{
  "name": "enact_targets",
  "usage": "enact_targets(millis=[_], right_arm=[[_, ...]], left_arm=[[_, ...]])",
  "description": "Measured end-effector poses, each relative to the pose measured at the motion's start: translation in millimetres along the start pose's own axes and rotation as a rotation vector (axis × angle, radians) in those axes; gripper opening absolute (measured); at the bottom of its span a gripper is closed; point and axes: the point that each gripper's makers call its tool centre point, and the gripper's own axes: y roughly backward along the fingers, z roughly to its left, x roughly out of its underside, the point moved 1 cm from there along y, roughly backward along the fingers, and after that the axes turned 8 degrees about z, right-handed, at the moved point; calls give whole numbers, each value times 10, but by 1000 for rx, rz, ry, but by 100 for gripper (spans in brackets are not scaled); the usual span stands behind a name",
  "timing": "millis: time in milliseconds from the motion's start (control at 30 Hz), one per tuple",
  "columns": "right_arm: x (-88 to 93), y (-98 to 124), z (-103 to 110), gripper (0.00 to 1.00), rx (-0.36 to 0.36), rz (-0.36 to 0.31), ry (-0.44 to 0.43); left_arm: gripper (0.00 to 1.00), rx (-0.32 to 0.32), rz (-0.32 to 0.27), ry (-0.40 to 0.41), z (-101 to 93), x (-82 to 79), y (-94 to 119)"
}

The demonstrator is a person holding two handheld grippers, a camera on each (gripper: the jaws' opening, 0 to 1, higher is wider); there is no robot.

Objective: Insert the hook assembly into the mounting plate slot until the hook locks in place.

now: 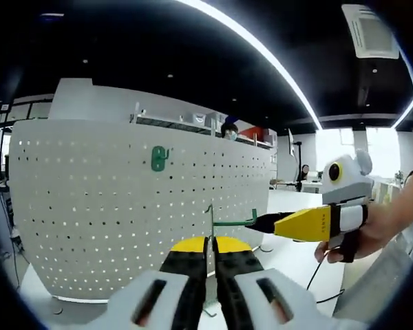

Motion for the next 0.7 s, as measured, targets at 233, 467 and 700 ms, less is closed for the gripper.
enact_targets(millis=[233, 467, 700], right_arm=[[-28, -60, 45, 44, -11, -4, -1], [-77, -96, 51, 37, -4, -13, 1], [-112, -139, 52, 29, -3, -14, -6]], left_arm=[[3, -4, -7, -1, -3, -28, 11], [3, -4, -11, -1, -18, -43, 13], [3, -2, -15, -5, -42, -71, 10]])
